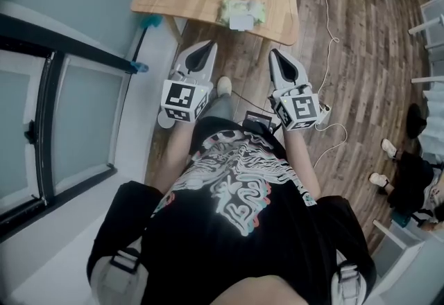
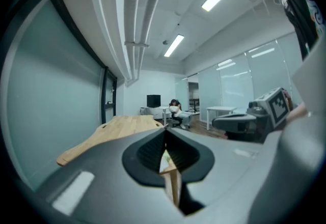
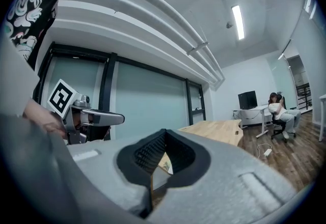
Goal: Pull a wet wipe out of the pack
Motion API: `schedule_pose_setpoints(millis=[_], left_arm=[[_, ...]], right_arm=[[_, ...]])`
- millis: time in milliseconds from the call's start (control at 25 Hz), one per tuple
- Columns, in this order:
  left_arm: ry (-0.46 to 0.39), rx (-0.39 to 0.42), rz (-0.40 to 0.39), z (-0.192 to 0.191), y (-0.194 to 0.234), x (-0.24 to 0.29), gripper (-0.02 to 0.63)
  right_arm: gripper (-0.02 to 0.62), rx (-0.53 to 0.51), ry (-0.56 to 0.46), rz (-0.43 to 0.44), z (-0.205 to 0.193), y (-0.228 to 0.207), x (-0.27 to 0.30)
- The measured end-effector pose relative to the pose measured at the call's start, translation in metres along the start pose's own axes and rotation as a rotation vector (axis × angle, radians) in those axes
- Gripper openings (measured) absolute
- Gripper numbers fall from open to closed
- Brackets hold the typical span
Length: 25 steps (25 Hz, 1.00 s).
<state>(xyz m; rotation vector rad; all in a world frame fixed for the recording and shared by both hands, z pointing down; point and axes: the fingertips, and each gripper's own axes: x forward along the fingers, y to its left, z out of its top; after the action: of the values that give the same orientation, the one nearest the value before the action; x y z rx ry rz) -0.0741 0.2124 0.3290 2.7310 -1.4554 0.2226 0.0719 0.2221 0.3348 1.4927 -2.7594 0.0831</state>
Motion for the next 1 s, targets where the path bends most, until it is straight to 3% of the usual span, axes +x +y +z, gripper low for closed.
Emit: schedule_pose_setpoints(millis=[440, 1000], left_arm=[[-0.018, 0.008, 0.005, 0.011, 0.052, 0.086, -0.009], [0.03, -0.016, -0.06, 0.019, 0.119, 0.195, -0.009]], right_arm=[[-0.002, -0.062, -0.002, -0.024, 0.013, -0.059, 0.073], [-0.002, -0.07, 0.046, -0.102, 0.02, -0.123, 0.161]])
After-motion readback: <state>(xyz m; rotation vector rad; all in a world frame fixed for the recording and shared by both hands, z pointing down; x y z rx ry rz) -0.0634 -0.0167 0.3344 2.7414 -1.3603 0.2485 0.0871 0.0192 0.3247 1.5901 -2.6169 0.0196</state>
